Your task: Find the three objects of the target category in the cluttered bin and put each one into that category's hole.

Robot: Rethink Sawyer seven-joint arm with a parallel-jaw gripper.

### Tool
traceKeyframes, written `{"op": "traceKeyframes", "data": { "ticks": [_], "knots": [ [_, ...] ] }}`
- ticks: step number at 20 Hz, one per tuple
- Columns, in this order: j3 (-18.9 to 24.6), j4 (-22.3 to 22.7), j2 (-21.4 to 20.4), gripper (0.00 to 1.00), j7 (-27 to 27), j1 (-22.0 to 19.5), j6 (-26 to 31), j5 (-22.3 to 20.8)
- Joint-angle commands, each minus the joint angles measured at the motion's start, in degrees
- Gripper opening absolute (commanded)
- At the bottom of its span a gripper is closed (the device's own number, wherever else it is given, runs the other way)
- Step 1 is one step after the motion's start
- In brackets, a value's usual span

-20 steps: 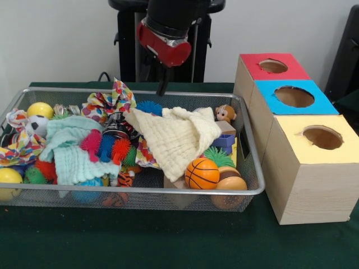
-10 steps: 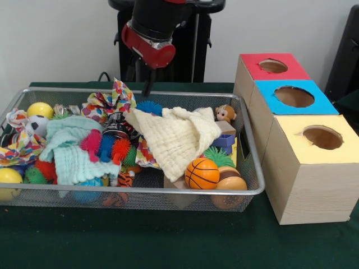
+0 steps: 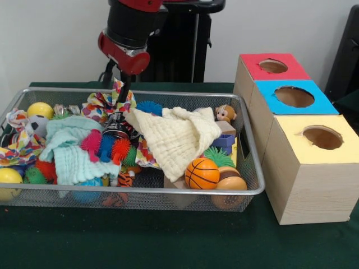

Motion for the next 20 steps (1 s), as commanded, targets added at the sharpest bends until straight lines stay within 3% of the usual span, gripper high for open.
{"op": "traceKeyframes", "data": {
  "ticks": [1, 9, 19, 20],
  "knots": [
    [8.0, -1.4, 3.7, 1.0, -3.9, -3.1, -5.0, -5.9],
    [10.4, -3.9, 11.3, 1.0, 0.2, -4.2, -11.5, -7.5],
    [9.8, -5.3, 15.8, 1.0, 1.0, -3.5, -13.4, -6.8],
    [9.6, -5.4, 15.8, 0.0, 1.0, -3.4, -13.2, -6.7]
  ]
}}
